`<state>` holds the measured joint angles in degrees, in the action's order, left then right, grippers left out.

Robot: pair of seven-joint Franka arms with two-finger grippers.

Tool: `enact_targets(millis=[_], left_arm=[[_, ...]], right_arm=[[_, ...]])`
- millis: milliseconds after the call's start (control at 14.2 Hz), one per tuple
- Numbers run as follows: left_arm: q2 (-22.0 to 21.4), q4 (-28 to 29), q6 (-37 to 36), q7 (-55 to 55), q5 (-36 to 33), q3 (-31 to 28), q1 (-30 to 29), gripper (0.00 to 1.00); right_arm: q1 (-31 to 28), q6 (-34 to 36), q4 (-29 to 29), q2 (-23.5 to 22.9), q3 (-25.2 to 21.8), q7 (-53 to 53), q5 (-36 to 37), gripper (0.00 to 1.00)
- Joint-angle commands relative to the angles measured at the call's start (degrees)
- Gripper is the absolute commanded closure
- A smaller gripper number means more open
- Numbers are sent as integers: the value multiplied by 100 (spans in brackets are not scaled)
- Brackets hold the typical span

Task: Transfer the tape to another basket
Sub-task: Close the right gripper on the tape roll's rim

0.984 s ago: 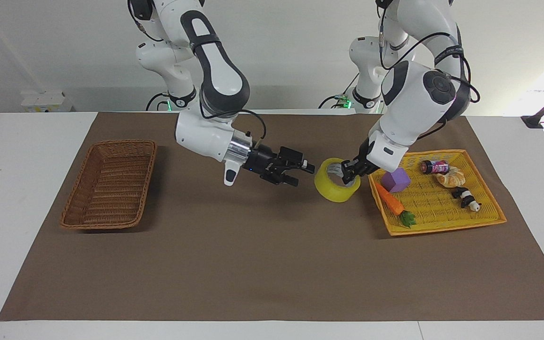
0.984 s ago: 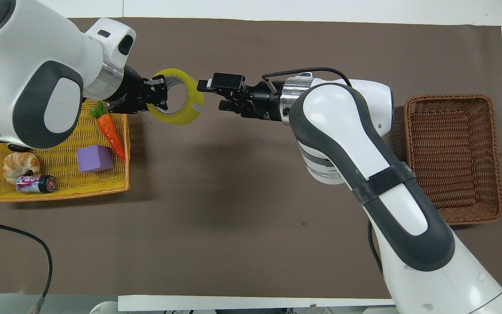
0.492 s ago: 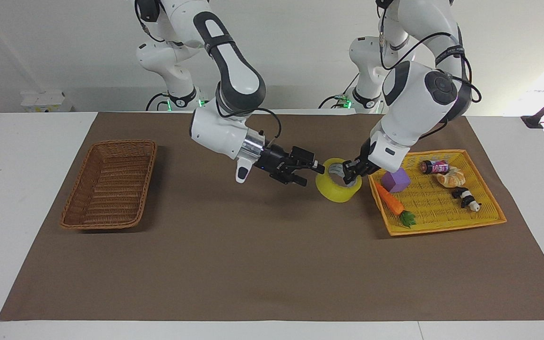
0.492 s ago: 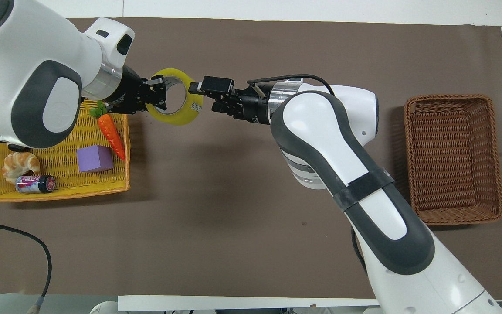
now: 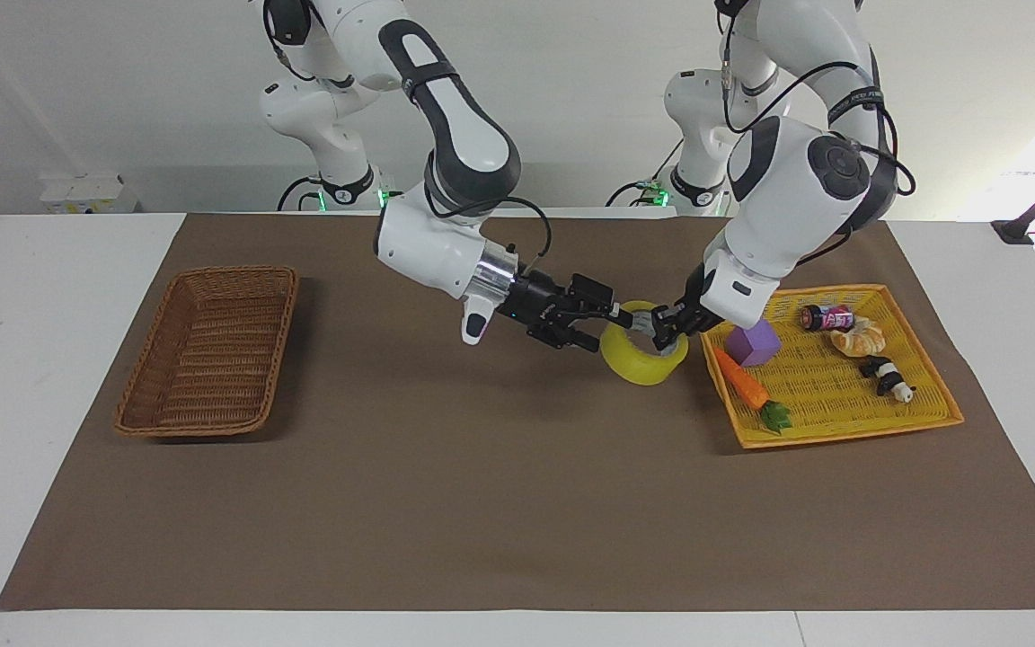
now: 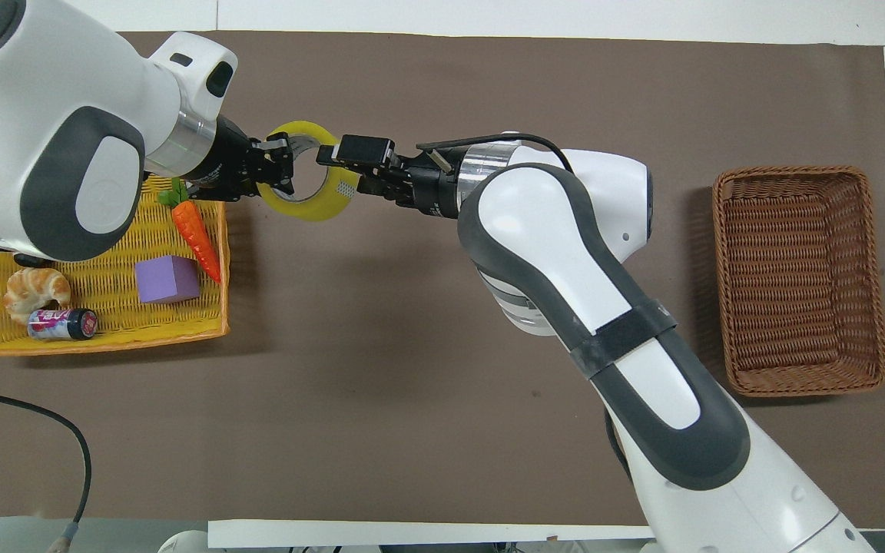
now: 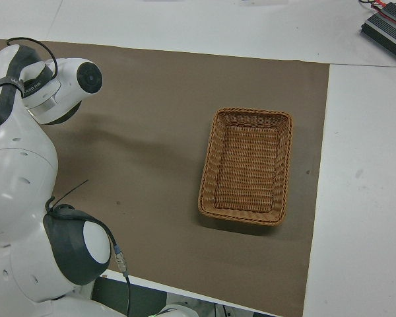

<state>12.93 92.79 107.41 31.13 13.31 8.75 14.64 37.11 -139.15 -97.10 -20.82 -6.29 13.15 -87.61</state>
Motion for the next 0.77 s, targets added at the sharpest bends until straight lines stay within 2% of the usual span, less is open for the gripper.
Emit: enact_targets(millis=[0, 211, 422, 492, 632, 703], left_arm=[[-160, 108, -62, 42, 75, -49, 39, 100], [-177, 108, -62, 42, 75, -40, 39, 100], [-186, 126, -62, 42, 75, -49, 39, 100], [-186, 134, -71, 33, 75, -40, 30, 99], [-186, 126, -106, 24, 75, -40, 13, 80], [-186, 108, -115, 24, 75, -40, 4, 63]], right_arm=[[42, -51, 77, -89, -4, 152, -133, 20], [51, -42, 69, -89, -4, 144, -133, 41], [51, -25, 60, -80, -4, 144, -133, 91], [59, -25, 60, -80, -4, 144, -133, 100], [60, -25, 60, -80, -4, 152, -133, 100], [60, -25, 60, -80, -4, 161, -124, 100]])
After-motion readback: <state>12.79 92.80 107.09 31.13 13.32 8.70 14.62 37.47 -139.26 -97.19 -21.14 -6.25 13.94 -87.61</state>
